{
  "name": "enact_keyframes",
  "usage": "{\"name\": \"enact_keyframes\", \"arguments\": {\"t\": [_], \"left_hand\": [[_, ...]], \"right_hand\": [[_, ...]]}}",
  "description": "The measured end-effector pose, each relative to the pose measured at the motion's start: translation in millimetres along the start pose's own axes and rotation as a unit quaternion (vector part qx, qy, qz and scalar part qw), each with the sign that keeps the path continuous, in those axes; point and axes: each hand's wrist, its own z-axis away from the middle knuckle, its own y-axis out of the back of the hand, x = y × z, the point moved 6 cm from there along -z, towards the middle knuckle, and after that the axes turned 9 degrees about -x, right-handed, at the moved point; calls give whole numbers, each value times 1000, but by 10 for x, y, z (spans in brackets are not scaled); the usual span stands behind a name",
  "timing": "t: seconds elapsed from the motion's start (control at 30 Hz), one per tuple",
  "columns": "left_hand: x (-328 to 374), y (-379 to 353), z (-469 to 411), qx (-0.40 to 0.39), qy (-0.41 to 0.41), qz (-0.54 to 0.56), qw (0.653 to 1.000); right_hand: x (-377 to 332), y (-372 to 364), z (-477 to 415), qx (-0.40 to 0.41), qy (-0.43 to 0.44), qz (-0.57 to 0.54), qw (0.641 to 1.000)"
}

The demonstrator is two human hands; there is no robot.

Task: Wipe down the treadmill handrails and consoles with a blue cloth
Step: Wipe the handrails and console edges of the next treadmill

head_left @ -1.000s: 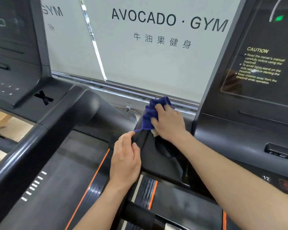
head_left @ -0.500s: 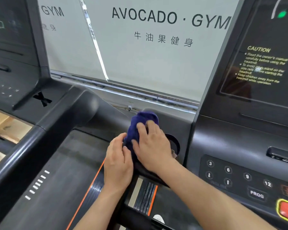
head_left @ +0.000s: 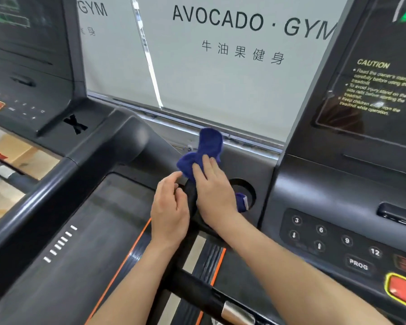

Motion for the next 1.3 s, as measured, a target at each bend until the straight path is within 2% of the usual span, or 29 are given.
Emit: {"name": "enact_keyframes", "arguments": {"t": [0.1,0.17,0.2,0.27,0.4,0.47,0.5,0.53,0.57,0.67,0.7,0.77,0.83,0.93,0.97,1.0,1.07,1.1,1.17,1.2,1.3], "left_hand": [[-65,108,78,5,64,57,996],[-93,196,224,-15,73,53,996],[-112,263,327,-21,58,40,997],[-191,387,534,-36,33,23,999],[-339,596,936,-87,-3,32,996],[-354,653,1089,-113,-60,-12,992],[-370,670,1137,-115,-95,-47,988],[-395,687,1161,-111,-115,-68,985],[-405,720,1167,-104,-122,-81,984],[-204,823,1058,-105,-133,-76,983],[-68,860,1011,-117,-127,-44,984],[259,900,910,-155,-117,29,980],[680,908,842,-188,-152,43,969],[1221,803,796,-253,-204,15,946],[1345,760,786,-267,-217,3,939],[1458,718,781,-270,-236,-21,933],[1610,643,781,-249,-275,-81,925],[1641,606,789,-237,-284,-95,924],[1643,536,800,-223,-275,-75,932],[1615,504,788,-224,-250,-44,941],[1500,400,731,-262,-123,110,951]], "right_hand": [[-436,-105,260,-31,90,-10,995],[-601,-77,417,-52,122,-35,991],[-665,-50,519,-65,134,-68,986],[-705,-44,755,-102,139,-205,963],[-578,-106,1187,-156,47,-440,883],[-449,-41,1262,-156,-38,-521,838],[-400,26,1277,-149,-68,-532,830],[-377,99,1277,-138,-83,-526,835],[-382,185,1273,-122,-91,-496,855],[-422,482,1220,-30,-73,-333,940],[-428,597,1203,-3,-78,-290,954],[-418,859,1216,38,-115,-273,954],[-379,1112,1298,42,-142,-304,941],[-396,1292,1497,-57,-126,-463,875],[-379,1321,1555,-69,-116,-463,876],[-346,1357,1605,-56,-113,-429,894],[-205,1376,1679,26,-146,-293,944],[-133,1384,1719,78,-176,-240,952],[-42,1404,1787,138,-215,-207,944],[-6,1389,1800,134,-219,-206,944],[36,1373,1799,47,-190,-179,964]]}}
